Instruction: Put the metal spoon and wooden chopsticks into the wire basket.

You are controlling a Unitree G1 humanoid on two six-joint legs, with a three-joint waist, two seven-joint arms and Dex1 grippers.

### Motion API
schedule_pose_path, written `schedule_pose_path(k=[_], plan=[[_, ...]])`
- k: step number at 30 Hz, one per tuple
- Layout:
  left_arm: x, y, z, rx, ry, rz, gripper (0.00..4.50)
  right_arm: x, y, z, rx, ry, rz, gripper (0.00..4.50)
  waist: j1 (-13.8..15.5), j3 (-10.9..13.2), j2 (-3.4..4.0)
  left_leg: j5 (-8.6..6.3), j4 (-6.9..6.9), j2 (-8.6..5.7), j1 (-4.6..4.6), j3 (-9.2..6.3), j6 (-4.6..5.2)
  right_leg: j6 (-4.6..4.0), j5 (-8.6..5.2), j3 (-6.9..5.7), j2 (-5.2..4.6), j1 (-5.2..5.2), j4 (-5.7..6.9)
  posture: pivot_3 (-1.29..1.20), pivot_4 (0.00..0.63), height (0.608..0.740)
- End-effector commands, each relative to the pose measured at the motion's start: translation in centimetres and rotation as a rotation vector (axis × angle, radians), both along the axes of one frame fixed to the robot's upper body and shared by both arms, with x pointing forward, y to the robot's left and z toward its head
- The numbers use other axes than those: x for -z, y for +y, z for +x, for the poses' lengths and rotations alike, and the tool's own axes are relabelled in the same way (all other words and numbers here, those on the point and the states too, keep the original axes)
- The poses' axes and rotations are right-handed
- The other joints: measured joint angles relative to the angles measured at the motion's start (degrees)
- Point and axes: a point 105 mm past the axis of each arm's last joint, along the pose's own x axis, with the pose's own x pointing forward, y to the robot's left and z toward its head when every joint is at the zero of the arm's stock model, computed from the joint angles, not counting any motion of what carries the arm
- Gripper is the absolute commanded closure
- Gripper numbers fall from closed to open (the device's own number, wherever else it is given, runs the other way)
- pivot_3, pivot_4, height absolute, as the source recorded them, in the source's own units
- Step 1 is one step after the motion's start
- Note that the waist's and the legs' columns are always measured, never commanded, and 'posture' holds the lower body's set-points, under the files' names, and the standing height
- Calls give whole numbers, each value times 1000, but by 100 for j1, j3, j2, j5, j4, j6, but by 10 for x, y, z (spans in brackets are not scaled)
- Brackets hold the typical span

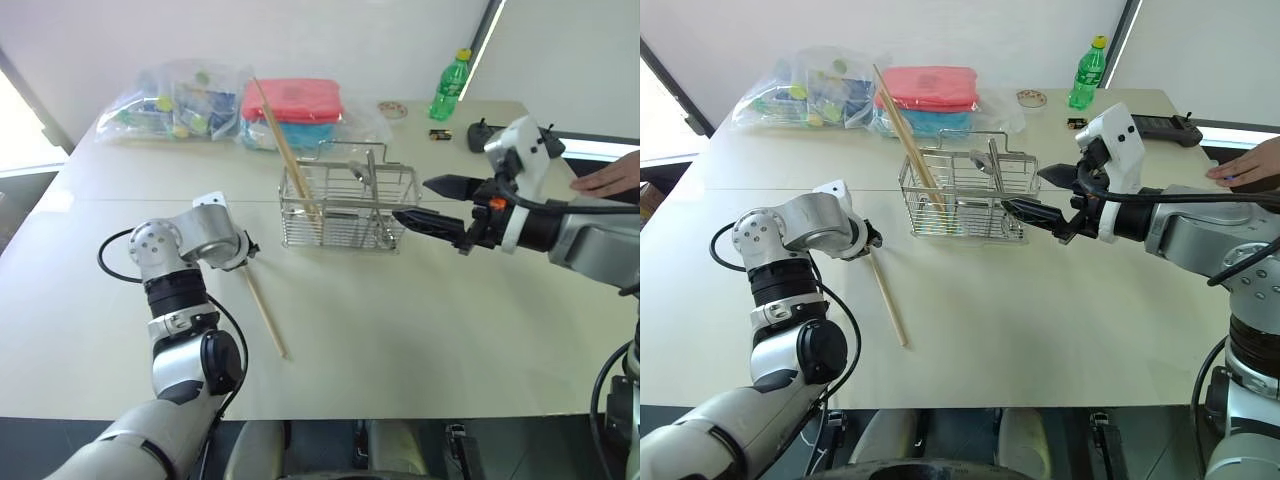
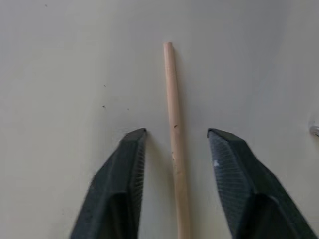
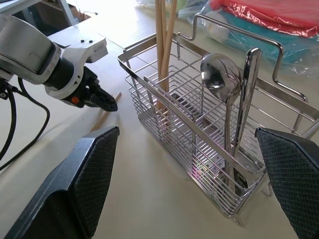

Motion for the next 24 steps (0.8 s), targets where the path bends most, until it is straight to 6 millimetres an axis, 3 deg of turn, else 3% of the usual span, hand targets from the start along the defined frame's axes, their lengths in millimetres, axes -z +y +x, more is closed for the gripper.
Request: schedule_pose_path(k=[1, 7, 13, 16, 20, 24], plan=[[-3, 1, 0, -18, 9, 18, 4369, -16, 3, -5, -15, -75, 20, 0, 25, 0, 0, 0, 0, 0, 0, 0, 0, 0, 0, 0, 0, 0, 0, 0, 150, 699], [-5, 2, 1, -23, 4, 13, 4448, -16, 1, -3, -7, -70, 26, 0, 25, 0, 0, 0, 1, -2, -4, 0, 0, -1, 1, 0, -1, 0, -5, 0, 150, 699], [-7, 16, 0, -69, -7, 20, 4448, -14, 0, -1, 2, -63, 29, 0, 15, 0, 0, 0, 0, -1, -4, 0, 0, -2, 1, 0, -1, -1, -4, 0, 150, 699], [-21, 22, 6, -76, -56, 37, 4448, -15, -1, 0, -1, -62, 33, 0, 13, 0, 0, 0, 0, -1, -4, 0, 0, -2, 1, 0, -1, -2, -4, 0, 150, 699], [-76, 40, 22, -101, -256, 93, 4448, -15, -2, 3, 0, -57, 36, 0, 14, 4, -7, 0, 0, -1, -7, 0, 0, -3, 2, -1, 0, -5, -3, 0, 150, 699], [-140, 81, 37, -229, -619, 169, 4448, -17, -2, 4, 1, -57, 44, 0, -11, -2, 3, 1, -5, -1, -7, 8, -3, -5, 3, 1, 0, -9, -8, 0, 150, 699]])
